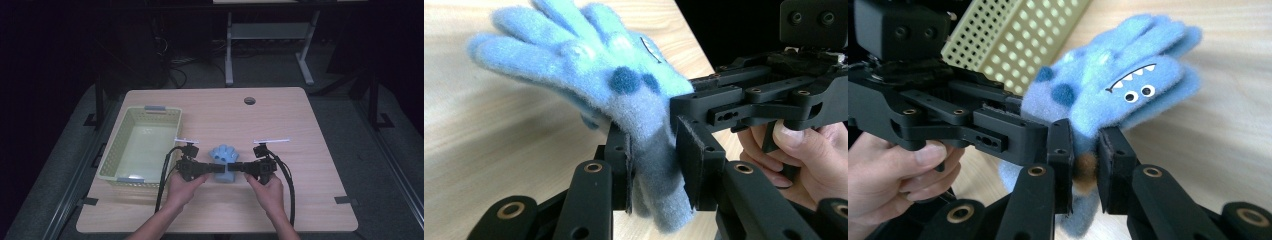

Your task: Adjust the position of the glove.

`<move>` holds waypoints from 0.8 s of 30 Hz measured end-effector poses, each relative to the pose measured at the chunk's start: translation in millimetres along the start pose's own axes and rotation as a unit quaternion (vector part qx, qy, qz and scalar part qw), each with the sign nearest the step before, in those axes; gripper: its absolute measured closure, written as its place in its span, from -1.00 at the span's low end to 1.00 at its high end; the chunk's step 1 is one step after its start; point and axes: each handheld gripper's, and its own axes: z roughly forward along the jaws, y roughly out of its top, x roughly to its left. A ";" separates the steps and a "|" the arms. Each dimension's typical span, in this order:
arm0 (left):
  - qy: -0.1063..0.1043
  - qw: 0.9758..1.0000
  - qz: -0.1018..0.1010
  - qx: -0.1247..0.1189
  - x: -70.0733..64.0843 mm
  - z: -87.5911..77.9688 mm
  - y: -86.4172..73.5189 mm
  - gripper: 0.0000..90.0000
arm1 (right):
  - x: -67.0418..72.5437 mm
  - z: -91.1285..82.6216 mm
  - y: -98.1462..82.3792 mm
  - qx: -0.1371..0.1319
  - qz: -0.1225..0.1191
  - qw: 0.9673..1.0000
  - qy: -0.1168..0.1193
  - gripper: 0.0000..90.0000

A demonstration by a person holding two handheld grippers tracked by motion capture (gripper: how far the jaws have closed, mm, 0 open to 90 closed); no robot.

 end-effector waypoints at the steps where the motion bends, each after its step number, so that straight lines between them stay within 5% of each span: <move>1: 0.000 1.000 0.000 0.000 0.0 0.0 0.0 0.51 | 0.0 0.0 0.0 0.000 0.000 1.000 0.000 0.74; 24: -0.009 1.000 0.015 -0.021 -5.1 -41.8 18.9 0.51 | 36.2 2.1 31.3 -0.014 -0.022 0.999 0.023 0.74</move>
